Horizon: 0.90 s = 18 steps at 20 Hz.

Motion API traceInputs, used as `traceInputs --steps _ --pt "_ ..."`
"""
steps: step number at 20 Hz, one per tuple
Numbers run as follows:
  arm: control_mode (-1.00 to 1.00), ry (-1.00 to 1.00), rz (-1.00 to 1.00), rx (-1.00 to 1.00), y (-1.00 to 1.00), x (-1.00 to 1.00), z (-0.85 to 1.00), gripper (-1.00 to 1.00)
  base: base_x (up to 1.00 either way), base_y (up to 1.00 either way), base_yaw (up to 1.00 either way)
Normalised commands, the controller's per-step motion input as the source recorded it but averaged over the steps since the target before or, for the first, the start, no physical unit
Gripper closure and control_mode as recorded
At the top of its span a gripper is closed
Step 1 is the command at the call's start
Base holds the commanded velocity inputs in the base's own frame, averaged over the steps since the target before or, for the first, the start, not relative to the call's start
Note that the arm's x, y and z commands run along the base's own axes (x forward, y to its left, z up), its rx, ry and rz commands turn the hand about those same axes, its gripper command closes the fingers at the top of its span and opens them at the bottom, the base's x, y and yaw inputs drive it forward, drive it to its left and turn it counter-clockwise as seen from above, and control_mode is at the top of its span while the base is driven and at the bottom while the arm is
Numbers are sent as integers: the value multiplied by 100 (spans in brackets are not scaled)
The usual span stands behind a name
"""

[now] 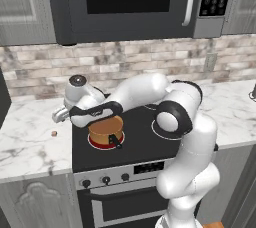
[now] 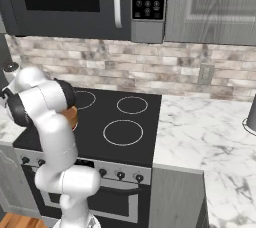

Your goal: Pick up the sugar cube(s) and place them in the saucepan with hot chocolate.

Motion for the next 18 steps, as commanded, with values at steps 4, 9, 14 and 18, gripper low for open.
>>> traceInputs --steps 4,9,14,18 --pt "-100 4 0 0 5 0 -44 -100 0 0 0" --pt "-100 4 4 0 9 0 -30 -100 0 0 0" --pt "-100 5 5 0 8 0 -5 -100 0 0 0" --pt "-100 8 4 0 8 0 0 -100 0 0 0"
